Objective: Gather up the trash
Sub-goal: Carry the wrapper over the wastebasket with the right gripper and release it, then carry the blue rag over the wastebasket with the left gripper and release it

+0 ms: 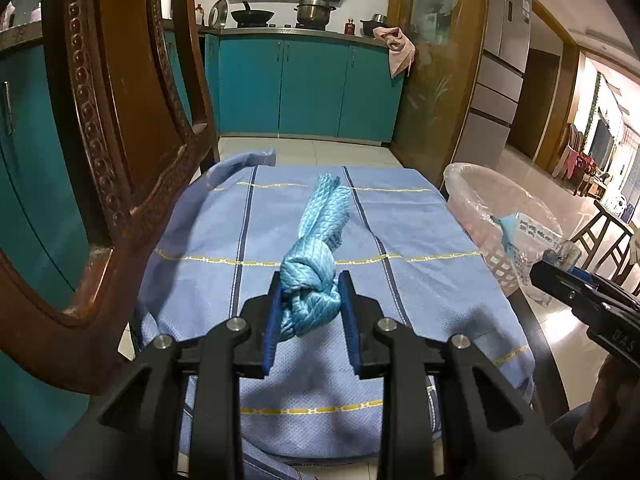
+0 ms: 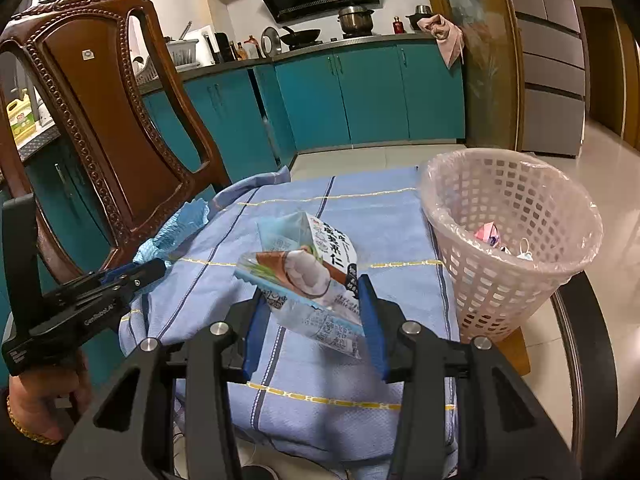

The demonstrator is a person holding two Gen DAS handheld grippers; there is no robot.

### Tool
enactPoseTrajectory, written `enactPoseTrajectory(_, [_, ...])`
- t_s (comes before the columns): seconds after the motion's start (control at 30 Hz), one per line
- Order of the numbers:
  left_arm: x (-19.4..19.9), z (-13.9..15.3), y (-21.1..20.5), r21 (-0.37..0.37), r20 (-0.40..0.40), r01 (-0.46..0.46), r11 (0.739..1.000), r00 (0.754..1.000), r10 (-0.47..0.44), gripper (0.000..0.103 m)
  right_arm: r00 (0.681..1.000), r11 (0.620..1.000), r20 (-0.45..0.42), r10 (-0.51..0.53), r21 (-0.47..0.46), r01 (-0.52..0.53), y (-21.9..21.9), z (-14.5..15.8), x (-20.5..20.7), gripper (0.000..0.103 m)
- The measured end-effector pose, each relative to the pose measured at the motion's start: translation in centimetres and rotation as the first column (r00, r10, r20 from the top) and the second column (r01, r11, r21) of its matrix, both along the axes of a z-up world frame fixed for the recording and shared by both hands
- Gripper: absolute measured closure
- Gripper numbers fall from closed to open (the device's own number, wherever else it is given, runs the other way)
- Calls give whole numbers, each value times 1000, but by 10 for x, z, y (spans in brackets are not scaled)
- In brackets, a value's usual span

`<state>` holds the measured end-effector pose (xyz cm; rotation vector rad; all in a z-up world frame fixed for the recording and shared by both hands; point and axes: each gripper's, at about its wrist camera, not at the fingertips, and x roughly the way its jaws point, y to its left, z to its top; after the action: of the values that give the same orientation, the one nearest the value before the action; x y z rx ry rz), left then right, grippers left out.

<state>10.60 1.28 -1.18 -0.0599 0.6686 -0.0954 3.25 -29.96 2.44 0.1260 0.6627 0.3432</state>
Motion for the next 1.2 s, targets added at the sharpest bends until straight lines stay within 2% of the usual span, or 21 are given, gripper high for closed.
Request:
enactPoseTrajectory(0.3, [0, -1, -1, 6, -2, 7, 1000, 1000, -7, 75, 1000, 1000, -2, 5, -7, -5, 3, -1, 0, 60])
enactPoseTrajectory(0.4, [1, -1, -1, 6, -3, 7, 1000, 1000, -7, 75, 1000, 1000, 27, -15, 15, 15, -6, 5, 3, 60])
enactPoseTrajectory(0.5, [2, -2, 0, -1, -4, 6, 1000, 1000, -6, 75, 988, 993, 111, -112, 48, 107, -36, 30, 22, 60])
enactPoseTrajectory(0.6, [2, -3, -1, 2, -3, 10, 1000, 1000, -10, 75, 961, 968, 135, -243, 93, 232, -79, 42, 60, 58])
enactPoseTrajectory(0.7, [3, -5, -1, 1, -10, 14, 1000, 1000, -14, 75, 939, 940, 84, -334, 102, 325, -114, 21, 105, 36])
enactPoseTrajectory(0.77, [4, -6, -1, 5, -15, 16, 1000, 1000, -16, 75, 923, 918, 5, -384, 112, 381, -135, -2, 119, 31])
enactPoseTrajectory(0.83, [4, -6, -1, 8, -17, 17, 1000, 1000, -16, 75, 922, 913, -53, -383, 134, 386, -146, -9, 112, 31])
enactPoseTrajectory(0.9, [4, -5, -2, 6, -15, 17, 1000, 1000, -17, 75, 917, 906, -37, -397, 145, 398, -152, -3, 89, 29])
enactPoseTrajectory(1.0, [4, -6, -7, 9, -18, 38, 999, 999, -38, 75, 889, 868, 0, -459, 212, 448, -158, 9, 36, 13])
enactPoseTrajectory(1.07, [5, -5, -19, 13, -23, 82, 997, 996, -82, 75, 893, 874, 33, -449, 224, 431, -150, 13, 11, 7])
enactPoseTrajectory(1.2, [12, 4, -58, 1, -21, 189, 982, 982, -188, 74, 898, 890, 73, -434, 188, 415, -137, 18, -18, 4])
